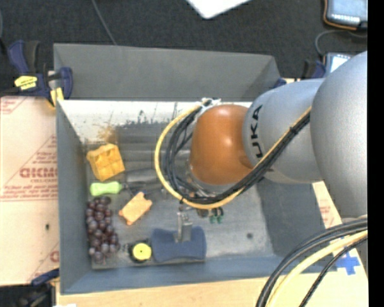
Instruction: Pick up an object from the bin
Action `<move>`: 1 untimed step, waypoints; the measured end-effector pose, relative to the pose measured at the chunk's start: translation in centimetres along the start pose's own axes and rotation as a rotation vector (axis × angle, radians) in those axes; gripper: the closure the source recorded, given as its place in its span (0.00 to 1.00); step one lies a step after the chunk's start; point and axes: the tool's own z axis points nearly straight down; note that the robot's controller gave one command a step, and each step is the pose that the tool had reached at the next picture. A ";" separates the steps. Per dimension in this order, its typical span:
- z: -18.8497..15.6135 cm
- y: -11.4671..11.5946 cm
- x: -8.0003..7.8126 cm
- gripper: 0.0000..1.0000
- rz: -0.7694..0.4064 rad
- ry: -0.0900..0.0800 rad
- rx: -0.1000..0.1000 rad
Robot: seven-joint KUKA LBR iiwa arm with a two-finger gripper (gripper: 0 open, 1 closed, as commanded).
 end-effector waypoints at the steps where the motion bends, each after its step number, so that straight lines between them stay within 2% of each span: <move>1: 1.3 2.3 -1.1 0.00 0.140 -0.005 -0.001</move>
Offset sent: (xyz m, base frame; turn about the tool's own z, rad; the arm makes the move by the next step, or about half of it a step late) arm 0.0795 0.1013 -0.0249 -0.3008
